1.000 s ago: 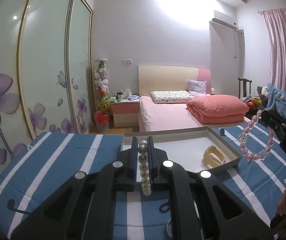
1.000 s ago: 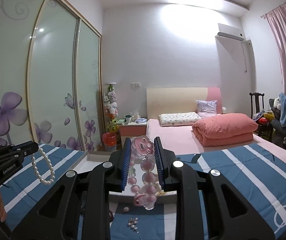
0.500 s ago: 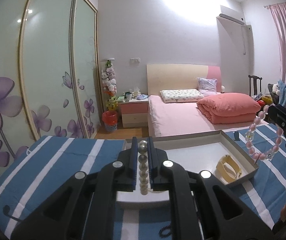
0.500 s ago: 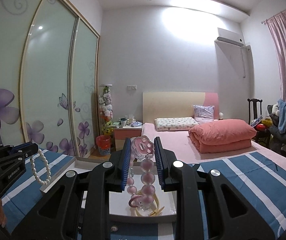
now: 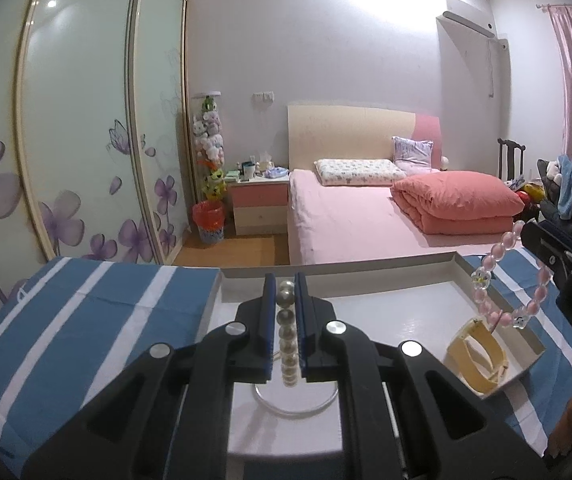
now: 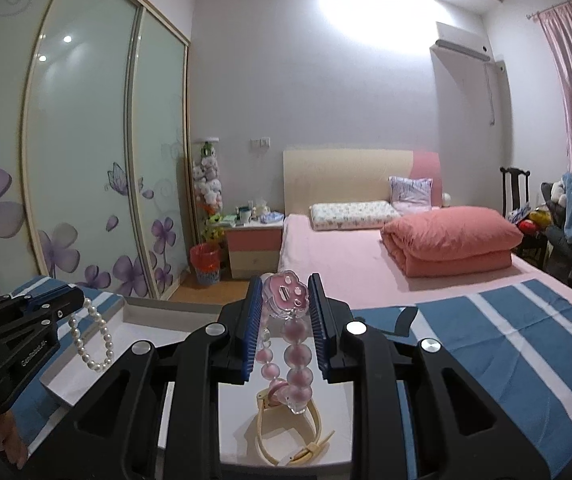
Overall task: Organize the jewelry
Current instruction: 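Carry both bracelets over the grey tray and release them inside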
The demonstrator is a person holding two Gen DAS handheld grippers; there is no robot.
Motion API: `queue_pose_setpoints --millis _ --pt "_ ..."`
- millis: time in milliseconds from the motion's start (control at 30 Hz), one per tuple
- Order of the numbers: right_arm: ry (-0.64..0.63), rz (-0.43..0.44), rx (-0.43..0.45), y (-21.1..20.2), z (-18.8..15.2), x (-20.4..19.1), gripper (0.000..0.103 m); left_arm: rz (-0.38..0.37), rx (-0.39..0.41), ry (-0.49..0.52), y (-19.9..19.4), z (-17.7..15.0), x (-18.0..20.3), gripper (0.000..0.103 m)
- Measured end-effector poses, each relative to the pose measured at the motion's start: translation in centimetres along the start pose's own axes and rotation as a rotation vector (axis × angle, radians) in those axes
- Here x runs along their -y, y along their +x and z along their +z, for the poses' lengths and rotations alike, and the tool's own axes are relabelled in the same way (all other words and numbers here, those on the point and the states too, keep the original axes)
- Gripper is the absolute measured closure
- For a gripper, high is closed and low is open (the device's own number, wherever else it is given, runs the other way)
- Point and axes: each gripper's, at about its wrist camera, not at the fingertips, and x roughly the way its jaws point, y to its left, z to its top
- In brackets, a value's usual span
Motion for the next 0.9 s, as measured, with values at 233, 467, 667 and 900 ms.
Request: queue_pose_setpoints --millis 233,467,667,900 --pt "-0.005 0.021 -0.071 1.8 -0.6 -0.6 0.078 -0.036 -0.032 -0.008 2.5 0.0 0.1 0.093" --pt "0.003 0.038 -0.107 2.6 -0.7 -0.5 0.076 -0.071 -0.058 -0.031 3.5 -0.3 -0.2 0.093" --pt "0.018 0.036 -0.082 2.1 -0.4 -0.4 0.050 -0.088 -0.059 -0.050 3.6 -0.3 -0.6 0.079" --pt "0.030 0.026 -0.068 1.5 0.4 0.2 0.050 -0.098 -0.053 -0.052 3.0 0.1 -1.1 0.073"
